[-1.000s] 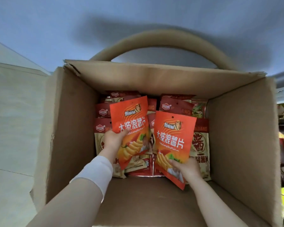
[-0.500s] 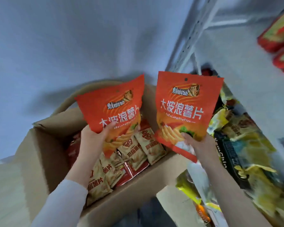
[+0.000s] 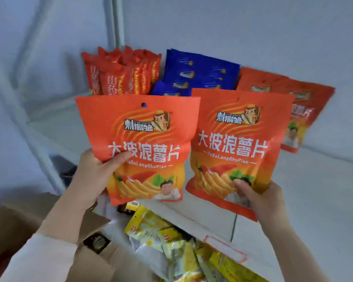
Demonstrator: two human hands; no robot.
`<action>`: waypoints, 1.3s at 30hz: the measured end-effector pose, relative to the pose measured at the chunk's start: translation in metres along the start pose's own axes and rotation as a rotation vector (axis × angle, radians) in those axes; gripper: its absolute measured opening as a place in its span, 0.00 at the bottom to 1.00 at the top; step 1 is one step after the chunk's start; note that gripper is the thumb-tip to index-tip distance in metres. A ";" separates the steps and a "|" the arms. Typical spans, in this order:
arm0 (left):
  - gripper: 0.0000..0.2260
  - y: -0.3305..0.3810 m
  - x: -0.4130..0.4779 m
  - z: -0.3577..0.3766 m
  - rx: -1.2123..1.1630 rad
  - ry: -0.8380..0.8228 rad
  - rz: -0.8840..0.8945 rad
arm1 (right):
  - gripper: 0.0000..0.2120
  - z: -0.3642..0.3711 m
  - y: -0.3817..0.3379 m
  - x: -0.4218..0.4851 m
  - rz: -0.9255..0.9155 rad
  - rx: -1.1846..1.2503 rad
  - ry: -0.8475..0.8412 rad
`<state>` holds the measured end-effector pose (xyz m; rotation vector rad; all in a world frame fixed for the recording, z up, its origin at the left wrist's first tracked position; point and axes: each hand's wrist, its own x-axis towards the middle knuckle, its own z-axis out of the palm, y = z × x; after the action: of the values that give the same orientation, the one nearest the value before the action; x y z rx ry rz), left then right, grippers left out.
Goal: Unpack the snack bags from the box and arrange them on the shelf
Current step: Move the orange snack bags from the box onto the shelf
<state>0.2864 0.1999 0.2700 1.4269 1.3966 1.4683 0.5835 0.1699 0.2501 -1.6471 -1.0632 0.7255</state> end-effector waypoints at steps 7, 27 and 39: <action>0.10 0.018 0.061 0.184 -0.008 -0.346 0.129 | 0.07 -0.114 0.036 0.078 0.081 0.070 0.222; 0.16 -0.028 0.239 0.418 0.069 -0.258 0.189 | 0.05 -0.126 0.071 0.321 0.200 0.012 0.260; 0.22 -0.024 0.236 0.437 0.199 0.007 0.272 | 0.21 -0.107 0.079 0.323 0.077 0.000 0.543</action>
<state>0.6535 0.5341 0.2388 1.7968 1.4291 1.5336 0.8375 0.4071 0.2190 -1.7533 -0.6126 0.2917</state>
